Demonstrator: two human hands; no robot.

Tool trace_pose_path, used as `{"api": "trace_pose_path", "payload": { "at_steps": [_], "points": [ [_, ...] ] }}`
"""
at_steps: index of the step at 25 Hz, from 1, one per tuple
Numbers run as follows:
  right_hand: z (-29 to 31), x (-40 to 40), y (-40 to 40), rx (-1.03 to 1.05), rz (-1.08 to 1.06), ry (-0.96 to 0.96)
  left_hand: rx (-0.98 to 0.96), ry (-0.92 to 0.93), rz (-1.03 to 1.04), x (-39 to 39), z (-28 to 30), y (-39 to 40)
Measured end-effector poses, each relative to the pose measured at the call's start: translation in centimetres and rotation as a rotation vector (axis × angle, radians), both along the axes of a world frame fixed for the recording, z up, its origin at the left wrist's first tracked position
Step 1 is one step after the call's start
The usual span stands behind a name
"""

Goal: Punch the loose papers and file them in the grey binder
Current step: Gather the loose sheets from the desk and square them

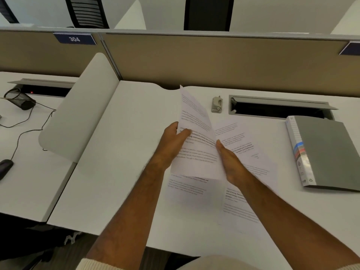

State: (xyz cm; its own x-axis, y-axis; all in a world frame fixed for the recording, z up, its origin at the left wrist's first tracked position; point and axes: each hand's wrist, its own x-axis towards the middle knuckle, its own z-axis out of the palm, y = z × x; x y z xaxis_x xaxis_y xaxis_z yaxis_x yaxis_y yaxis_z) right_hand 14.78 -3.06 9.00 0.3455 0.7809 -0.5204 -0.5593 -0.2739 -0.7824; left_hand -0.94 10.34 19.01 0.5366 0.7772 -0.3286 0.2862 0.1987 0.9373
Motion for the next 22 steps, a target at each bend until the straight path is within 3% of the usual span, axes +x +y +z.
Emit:
{"api": "trace_pose_path", "payload": {
  "at_steps": [2, 4, 9, 13, 19, 22],
  "points": [
    [0.0, 0.8, -1.5, 0.077, -0.069, 0.170, -0.026, 0.023, -0.043, 0.3, -1.0, -1.0],
    [-0.7, 1.6, -2.9, 0.082, -0.112, 0.169, -0.023, 0.067, -0.073, 0.4, -2.5, -1.7],
    [-2.5, 2.6, -6.2, -0.060, -0.137, -0.148, 0.025, 0.282, -0.140, 0.0, -7.7, -3.2],
    [-3.9, 3.8, -8.8, -0.164, -0.069, -0.392, -0.079, 0.359, -0.047, -2.0, -12.7, -3.5],
    [-5.0, 5.4, -11.6, -0.246, -0.062, -0.476, 0.261, 0.654, 0.114, -4.4, -17.4, -3.7],
    [-5.2, 5.7, -12.2, -0.252, -0.070, -0.463, 0.328, 0.805, 0.059, -3.9, -17.5, -3.8]
  ]
}}
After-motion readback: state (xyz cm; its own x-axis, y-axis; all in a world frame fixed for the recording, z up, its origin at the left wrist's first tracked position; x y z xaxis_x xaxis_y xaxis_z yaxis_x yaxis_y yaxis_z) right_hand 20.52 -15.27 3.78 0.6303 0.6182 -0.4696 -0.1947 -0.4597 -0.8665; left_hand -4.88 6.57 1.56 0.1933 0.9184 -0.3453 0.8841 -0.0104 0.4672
